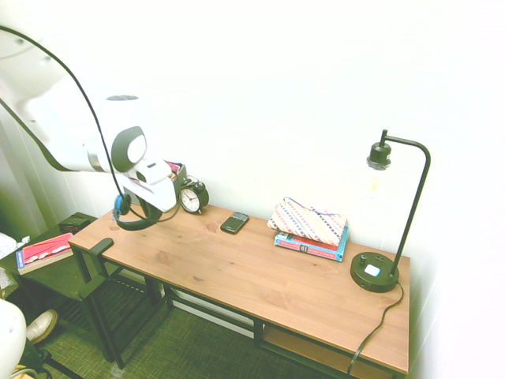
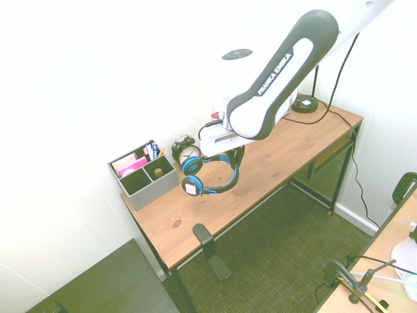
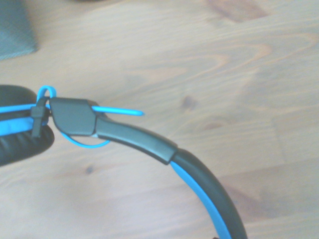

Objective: Hang the headphone

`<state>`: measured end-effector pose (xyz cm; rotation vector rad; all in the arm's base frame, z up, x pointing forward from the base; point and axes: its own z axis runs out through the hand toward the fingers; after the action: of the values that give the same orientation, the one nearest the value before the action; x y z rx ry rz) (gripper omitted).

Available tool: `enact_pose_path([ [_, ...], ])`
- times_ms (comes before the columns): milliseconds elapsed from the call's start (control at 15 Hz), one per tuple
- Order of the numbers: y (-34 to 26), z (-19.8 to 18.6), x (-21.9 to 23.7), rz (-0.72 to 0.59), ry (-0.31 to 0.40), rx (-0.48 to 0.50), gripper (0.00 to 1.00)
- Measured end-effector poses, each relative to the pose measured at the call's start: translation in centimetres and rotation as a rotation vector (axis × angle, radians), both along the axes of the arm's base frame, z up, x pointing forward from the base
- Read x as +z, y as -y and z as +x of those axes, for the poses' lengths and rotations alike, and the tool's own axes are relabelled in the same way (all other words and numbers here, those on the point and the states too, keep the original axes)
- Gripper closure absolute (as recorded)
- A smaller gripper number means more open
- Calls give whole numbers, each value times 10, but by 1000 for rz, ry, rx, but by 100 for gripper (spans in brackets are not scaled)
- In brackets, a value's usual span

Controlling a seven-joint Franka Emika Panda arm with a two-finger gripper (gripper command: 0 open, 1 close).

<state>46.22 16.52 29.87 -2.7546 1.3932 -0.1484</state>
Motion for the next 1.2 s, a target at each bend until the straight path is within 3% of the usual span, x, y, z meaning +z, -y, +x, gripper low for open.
enact_pose_path([
  [200,-63,-28,1,-31,-6,189,100],
  [467,-132,-66,-62,-96,-32,462,100],
  [733,-137,-74,-140,-128,-99,467,100],
  [1200,-124,-79,-213,-124,-185,426,100],
])
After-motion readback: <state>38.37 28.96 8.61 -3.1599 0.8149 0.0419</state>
